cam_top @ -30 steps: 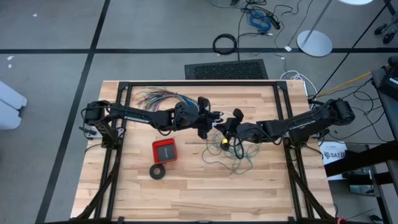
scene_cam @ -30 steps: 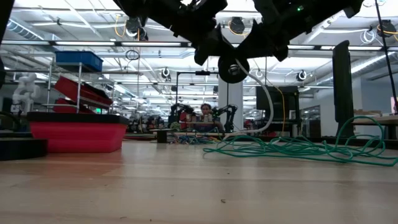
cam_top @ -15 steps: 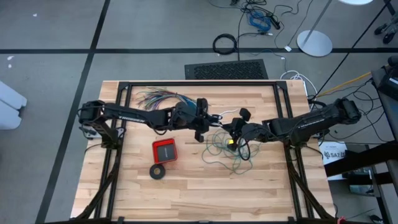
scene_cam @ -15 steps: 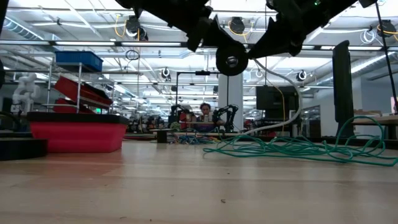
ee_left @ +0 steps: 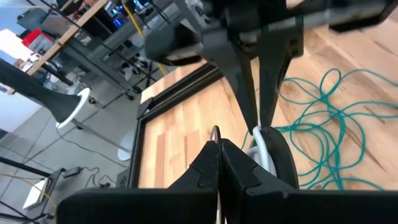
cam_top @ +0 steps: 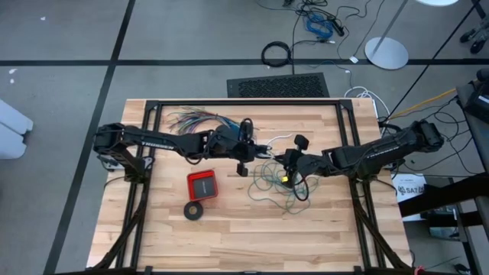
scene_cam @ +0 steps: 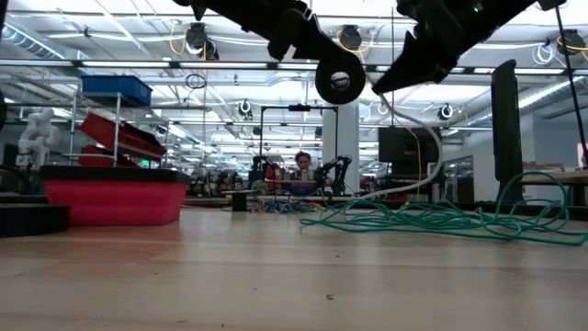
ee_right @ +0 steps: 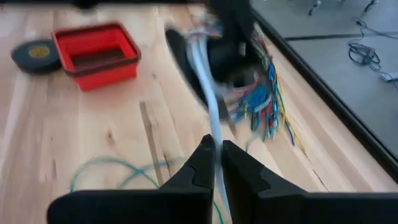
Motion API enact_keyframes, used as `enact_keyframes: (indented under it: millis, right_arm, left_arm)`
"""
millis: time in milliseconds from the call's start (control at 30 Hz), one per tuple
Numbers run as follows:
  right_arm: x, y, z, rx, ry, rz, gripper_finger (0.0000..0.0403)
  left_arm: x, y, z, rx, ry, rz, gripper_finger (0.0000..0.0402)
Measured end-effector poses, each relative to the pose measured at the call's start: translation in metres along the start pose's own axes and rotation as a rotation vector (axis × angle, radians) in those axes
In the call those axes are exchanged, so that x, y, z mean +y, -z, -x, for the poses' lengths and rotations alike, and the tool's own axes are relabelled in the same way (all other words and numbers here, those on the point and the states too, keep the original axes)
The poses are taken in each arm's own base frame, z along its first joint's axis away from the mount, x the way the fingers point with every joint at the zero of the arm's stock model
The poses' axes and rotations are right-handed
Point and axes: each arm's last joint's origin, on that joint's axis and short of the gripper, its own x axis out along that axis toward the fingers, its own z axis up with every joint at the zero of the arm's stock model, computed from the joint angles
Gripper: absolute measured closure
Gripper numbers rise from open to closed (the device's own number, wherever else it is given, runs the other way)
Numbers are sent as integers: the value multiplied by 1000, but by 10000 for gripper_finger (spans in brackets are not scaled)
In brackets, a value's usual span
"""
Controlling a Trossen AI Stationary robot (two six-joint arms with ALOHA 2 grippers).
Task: Coil cords
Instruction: Coil the white wire onto the spool
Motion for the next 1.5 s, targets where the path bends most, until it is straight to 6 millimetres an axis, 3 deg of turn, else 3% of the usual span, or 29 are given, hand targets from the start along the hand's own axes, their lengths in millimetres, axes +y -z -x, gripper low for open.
enact_keyframes:
  millis: [433,800,1033,1500]
  right_arm:
    - [-2,4,2,39,17,23,370]
    - [-2,12,4,100,27,28,374]
    - [-1,11,4,96,24,21,374]
    - [12,20,16,88,84,52,378]
  left_arm:
    - [2,-4,4,-33,43,35,401]
    - [16,-17,26,-112,45,93,402]
    - [18,-20,29,-132,39,119,401]
    - [27,-30,50,-171,21,164,401]
